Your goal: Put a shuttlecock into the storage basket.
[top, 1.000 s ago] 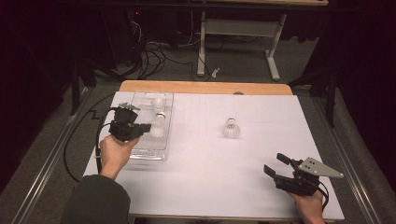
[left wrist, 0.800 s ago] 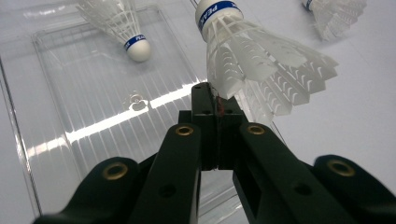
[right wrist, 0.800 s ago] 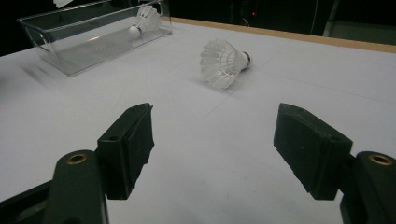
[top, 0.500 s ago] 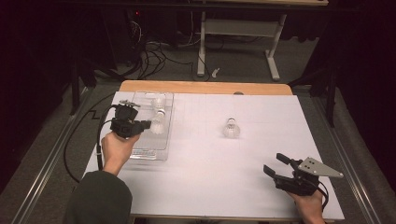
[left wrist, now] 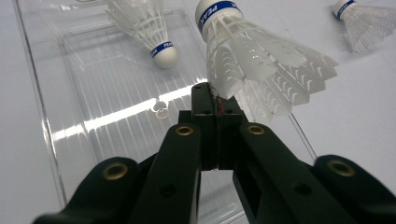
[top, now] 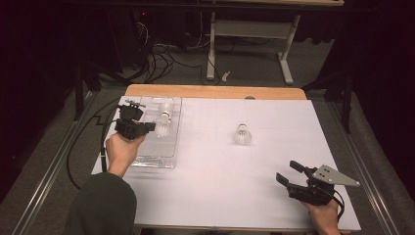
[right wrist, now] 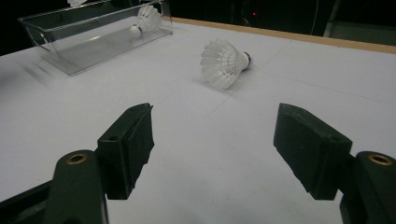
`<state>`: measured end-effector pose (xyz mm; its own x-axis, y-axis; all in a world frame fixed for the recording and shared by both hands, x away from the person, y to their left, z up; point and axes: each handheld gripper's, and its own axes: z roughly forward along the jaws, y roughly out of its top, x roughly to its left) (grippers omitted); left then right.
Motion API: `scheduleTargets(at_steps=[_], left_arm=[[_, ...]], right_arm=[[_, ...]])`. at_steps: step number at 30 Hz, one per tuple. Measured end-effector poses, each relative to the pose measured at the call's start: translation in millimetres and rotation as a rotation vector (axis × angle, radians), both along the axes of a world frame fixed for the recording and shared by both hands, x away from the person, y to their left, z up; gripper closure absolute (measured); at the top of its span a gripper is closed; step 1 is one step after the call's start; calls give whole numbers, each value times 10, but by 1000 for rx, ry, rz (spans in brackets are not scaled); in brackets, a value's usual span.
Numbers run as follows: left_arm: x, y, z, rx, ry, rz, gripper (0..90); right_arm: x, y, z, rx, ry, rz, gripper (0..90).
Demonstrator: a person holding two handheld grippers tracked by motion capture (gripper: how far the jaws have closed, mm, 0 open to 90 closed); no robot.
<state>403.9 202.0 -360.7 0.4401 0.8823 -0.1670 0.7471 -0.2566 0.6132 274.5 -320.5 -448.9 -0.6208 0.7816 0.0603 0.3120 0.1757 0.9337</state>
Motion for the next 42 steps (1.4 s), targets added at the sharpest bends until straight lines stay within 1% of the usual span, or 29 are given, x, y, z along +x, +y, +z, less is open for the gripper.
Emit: scheduleTargets(at_steps=[4,10,13,16,21,26,29,31,38,42], left_arm=[[39,-14,20,4,-2,5,899],[126,-18,13,27,11,17,899],[179,-32,-4,55,19,26,899],[231,-46,-25,69,24,32,900],[313,-53,-52,78,37,48,899],[365,-29,-61,88,39,69,899],[386,-31,-75,107,40,76,898],[405,-26,-82,112,45,78,898],[501,-4,-102,119,58,108,898],[550,16,-122,114,65,127,897]], right_arm=[[-1,1,0,-2,-2,0,290],[1,2,-1,-4,-3,1,290],[1,0,-1,-2,-1,0,290],[1,2,-1,-2,-1,-1,290],[2,0,-2,-3,-2,0,290],[1,1,-2,-2,-1,0,290],[5,2,-4,-4,-1,2,290],[8,2,-5,-6,-2,3,290],[9,-5,-3,2,0,0,287],[11,-5,-5,3,2,0,287]])
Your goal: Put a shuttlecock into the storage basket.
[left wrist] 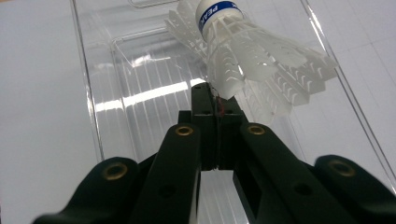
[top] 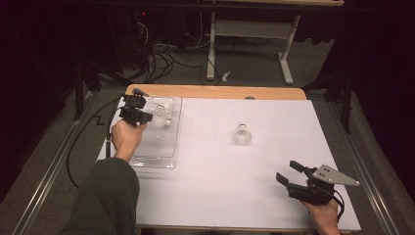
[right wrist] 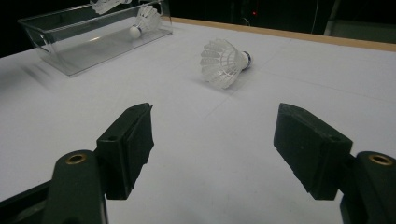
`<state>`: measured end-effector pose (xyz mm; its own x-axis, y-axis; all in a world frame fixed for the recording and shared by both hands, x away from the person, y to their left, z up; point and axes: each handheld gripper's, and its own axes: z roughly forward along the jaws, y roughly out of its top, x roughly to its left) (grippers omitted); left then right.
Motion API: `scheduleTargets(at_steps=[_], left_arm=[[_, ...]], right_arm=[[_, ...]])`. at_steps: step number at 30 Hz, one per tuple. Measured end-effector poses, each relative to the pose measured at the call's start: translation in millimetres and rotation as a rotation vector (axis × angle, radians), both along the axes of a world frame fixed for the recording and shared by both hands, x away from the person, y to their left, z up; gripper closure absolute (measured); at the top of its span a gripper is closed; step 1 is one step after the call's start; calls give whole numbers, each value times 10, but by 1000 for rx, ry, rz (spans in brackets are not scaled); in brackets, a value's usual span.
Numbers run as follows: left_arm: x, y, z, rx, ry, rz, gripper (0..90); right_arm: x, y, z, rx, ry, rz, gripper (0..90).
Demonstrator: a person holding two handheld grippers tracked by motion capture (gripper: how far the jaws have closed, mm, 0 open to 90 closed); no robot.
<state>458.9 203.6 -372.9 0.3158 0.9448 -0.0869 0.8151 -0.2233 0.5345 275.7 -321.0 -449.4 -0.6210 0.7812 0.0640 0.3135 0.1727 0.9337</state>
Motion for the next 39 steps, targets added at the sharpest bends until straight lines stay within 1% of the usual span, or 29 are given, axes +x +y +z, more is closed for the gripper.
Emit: scheduleTargets(at_steps=[6,12,13,14,15,16,20,24,26,30,31,35,36,39], left_arm=[[60,60,-58,-2,11,35,896],[101,90,-95,-12,14,55,892],[109,98,-101,-31,19,51,869],[121,105,-114,-52,32,45,813],[122,101,-124,-54,33,44,749],[117,95,-126,-46,31,46,706],[91,78,-106,-50,28,28,610],[57,67,-68,-67,12,21,568],[39,57,-51,-69,3,15,551],[-1,23,-21,-61,-11,-4,492],[-21,15,-11,-67,-21,-6,488],[-79,-1,27,-62,-44,-15,460],[-103,-13,37,-60,-57,-12,445],[-154,-26,50,-84,-79,-18,422]], right_arm=[[-1,0,0,0,0,1,287],[0,0,0,1,1,1,287],[0,-1,0,1,1,1,287],[0,-1,0,1,1,1,287],[-1,-1,0,1,0,1,288],[-1,-2,1,1,0,1,288],[1,-2,-1,1,1,1,288],[0,-1,1,-1,-1,0,288],[-4,-3,4,-1,-5,-4,288],[1,-5,2,-2,-7,-1,290],[3,-5,1,0,-3,-1,290],[1,-3,2,-3,-6,-3,290],[0,-3,3,-3,-6,-3,290],[3,-3,2,-2,-4,-3,290]])
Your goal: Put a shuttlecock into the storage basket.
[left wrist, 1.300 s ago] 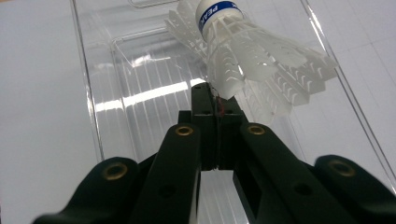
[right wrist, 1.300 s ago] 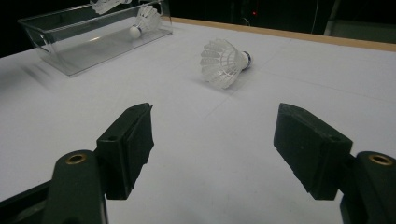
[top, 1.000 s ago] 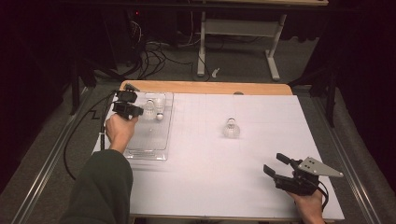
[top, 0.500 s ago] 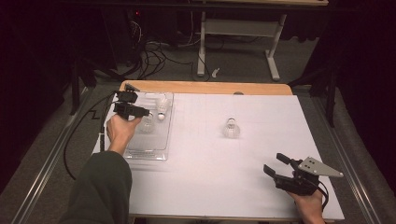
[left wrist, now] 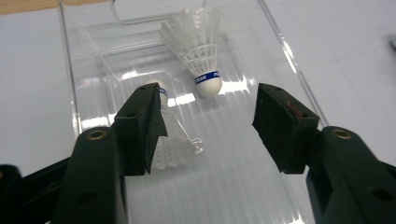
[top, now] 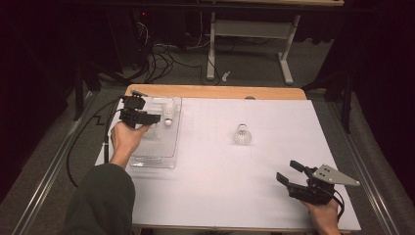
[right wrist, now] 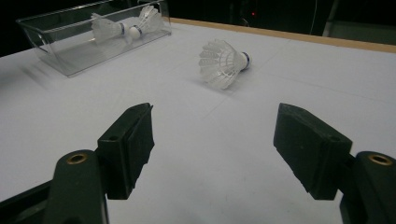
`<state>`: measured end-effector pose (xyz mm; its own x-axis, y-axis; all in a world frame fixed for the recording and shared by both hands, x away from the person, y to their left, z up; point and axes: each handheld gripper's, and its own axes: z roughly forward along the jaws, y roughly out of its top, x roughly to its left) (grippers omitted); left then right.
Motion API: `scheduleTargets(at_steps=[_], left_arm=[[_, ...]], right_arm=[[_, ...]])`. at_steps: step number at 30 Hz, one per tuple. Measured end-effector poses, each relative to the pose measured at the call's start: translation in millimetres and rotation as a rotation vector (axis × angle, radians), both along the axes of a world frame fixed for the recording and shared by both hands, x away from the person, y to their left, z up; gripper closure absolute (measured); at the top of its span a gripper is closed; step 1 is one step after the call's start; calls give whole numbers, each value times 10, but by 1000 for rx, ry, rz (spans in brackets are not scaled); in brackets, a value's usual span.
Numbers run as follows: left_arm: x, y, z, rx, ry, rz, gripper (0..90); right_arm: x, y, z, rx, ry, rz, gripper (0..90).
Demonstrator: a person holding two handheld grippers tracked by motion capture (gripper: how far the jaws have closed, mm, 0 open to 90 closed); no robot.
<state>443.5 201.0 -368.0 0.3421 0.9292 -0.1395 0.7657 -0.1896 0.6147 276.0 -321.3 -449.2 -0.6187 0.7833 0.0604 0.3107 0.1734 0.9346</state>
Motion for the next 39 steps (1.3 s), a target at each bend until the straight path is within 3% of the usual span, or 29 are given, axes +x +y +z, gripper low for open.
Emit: scheduleTargets(at_steps=[16,36,39], left_arm=[[-225,-34,52,-23,-66,-37,399],[-431,-118,69,0,-114,-83,400],[-473,-130,77,-13,-128,-92,400]], right_arm=[[2,-1,0,0,-1,-4,289],[-4,-10,4,3,-1,-8,288],[-5,-8,3,3,-1,-9,288]])
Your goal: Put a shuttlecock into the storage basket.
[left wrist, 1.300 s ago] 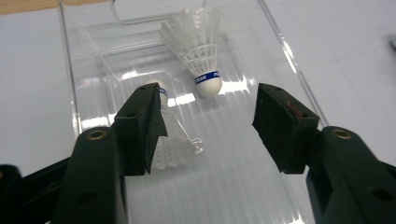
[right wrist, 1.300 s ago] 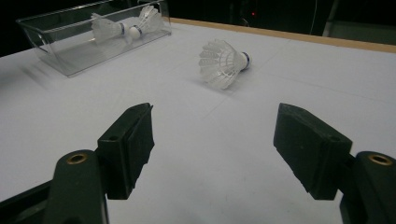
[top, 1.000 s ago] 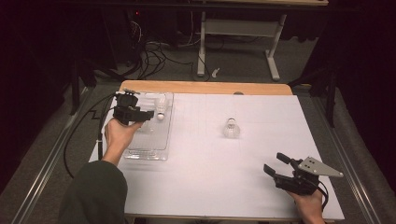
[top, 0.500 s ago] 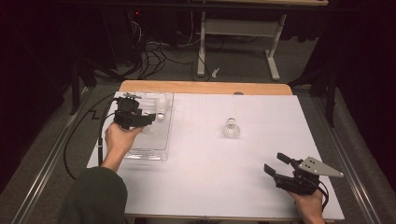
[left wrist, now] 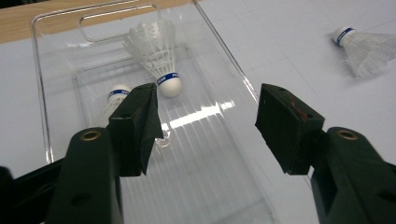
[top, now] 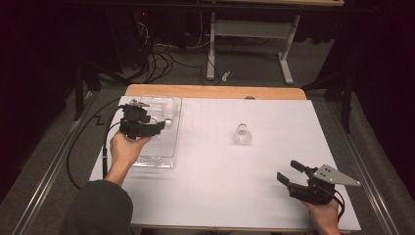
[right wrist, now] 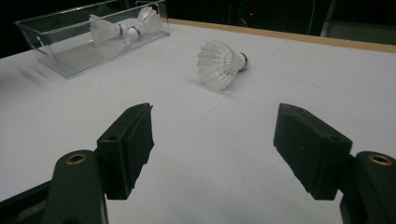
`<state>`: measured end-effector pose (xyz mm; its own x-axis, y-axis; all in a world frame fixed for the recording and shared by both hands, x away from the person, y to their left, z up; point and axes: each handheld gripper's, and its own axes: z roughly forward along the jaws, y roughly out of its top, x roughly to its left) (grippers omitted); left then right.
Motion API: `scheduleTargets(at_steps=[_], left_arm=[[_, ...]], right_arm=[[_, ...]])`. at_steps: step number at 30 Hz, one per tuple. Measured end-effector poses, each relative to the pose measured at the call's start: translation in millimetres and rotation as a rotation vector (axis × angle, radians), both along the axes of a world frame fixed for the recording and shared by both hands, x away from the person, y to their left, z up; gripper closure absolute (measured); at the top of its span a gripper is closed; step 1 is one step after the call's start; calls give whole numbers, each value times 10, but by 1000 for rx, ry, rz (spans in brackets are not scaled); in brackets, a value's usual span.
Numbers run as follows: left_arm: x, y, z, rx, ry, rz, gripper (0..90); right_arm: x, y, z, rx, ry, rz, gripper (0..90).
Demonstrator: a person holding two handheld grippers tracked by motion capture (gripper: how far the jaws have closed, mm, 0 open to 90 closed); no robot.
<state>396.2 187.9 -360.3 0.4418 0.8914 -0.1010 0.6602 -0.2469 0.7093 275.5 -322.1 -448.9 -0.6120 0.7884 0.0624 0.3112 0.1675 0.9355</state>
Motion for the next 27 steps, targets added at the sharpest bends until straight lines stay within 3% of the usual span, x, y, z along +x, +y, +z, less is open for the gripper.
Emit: scheduleTargets(at_steps=[7,11,20,23,27], left_arm=[[-82,-16,-25,-5,-10,-12,402],[-135,-71,-50,35,-26,-21,402],[-210,-98,-36,2,-38,-36,403],[-239,-96,-55,15,-43,-34,403],[-278,-77,-67,2,-48,-34,404]], right_arm=[[-4,-1,3,2,-1,1,288],[-4,1,2,2,0,1,288],[-1,1,0,2,1,2,288],[-1,1,0,2,1,3,288],[-1,5,-1,0,5,3,288]])
